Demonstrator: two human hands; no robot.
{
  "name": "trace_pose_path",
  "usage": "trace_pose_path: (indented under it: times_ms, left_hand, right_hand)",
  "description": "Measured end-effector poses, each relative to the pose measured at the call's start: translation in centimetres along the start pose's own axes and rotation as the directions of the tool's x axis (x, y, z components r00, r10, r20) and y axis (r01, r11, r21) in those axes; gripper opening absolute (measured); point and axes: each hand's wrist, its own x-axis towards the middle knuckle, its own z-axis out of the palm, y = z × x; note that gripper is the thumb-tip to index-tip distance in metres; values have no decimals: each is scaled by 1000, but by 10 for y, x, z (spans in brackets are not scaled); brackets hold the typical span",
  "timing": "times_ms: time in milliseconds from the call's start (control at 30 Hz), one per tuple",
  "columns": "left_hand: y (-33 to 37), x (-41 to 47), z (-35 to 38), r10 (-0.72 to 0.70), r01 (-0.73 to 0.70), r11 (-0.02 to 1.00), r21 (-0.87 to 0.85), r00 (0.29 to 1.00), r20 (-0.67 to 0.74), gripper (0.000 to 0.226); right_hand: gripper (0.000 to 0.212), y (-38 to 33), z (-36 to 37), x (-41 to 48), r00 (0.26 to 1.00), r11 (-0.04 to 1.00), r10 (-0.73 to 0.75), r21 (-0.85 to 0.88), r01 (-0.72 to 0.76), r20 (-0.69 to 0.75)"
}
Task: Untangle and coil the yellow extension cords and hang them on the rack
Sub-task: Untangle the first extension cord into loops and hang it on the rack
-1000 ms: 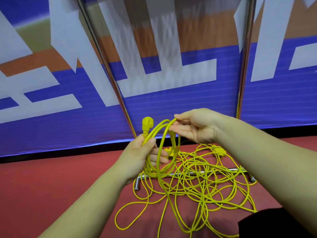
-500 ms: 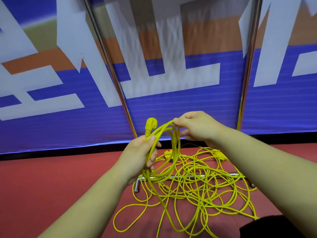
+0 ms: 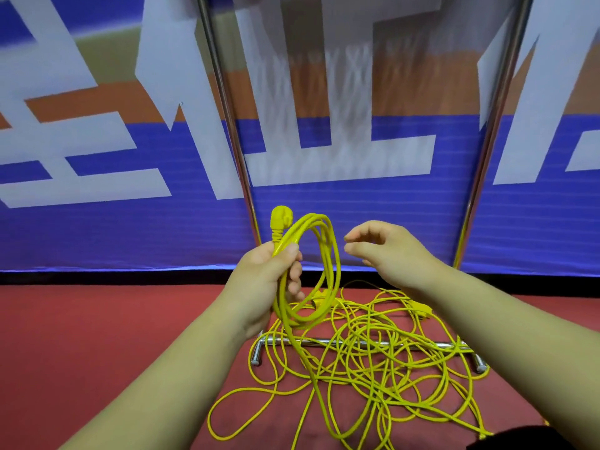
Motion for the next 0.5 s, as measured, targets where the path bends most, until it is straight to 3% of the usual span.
trace_pose_path:
  times_ms: [67, 133, 200, 267, 333, 400, 500]
  left_hand:
    - [5, 1, -5, 24, -25, 999, -23, 999, -33, 15]
    - [10, 1, -12, 39, -44, 996, -71, 997, -68, 15]
    - [16, -1, -18, 47, -60, 987, -147, 994, -95, 16]
    - [22, -3, -21, 47, -71, 973, -222, 993, -112, 18]
    - [28, -5, -23, 46, -81, 953, -292, 991, -125, 19]
    - [33, -7, -27, 47, -92, 934, -345, 989, -138, 20]
    - [40, -10, -34, 42, -100, 912, -398, 988, -152, 22]
  right_hand:
    - [13, 4, 3, -3, 999, 1000, 2, -13, -2, 40]
    - [27, 12, 7, -9, 977, 997, 72, -34, -67, 202]
    - [28, 23, 15, -16, 882, 980, 168, -175, -99, 441]
    - [20, 35, 27, -23, 759, 927, 257, -375, -19, 598]
    - [35, 41, 41, -29, 700, 886, 293, -460, 57, 651]
    - [42, 42, 58, -34, 665, 902, 265, -424, 86, 699]
    - [25, 43, 79, -39, 605, 920, 275, -388, 62, 747]
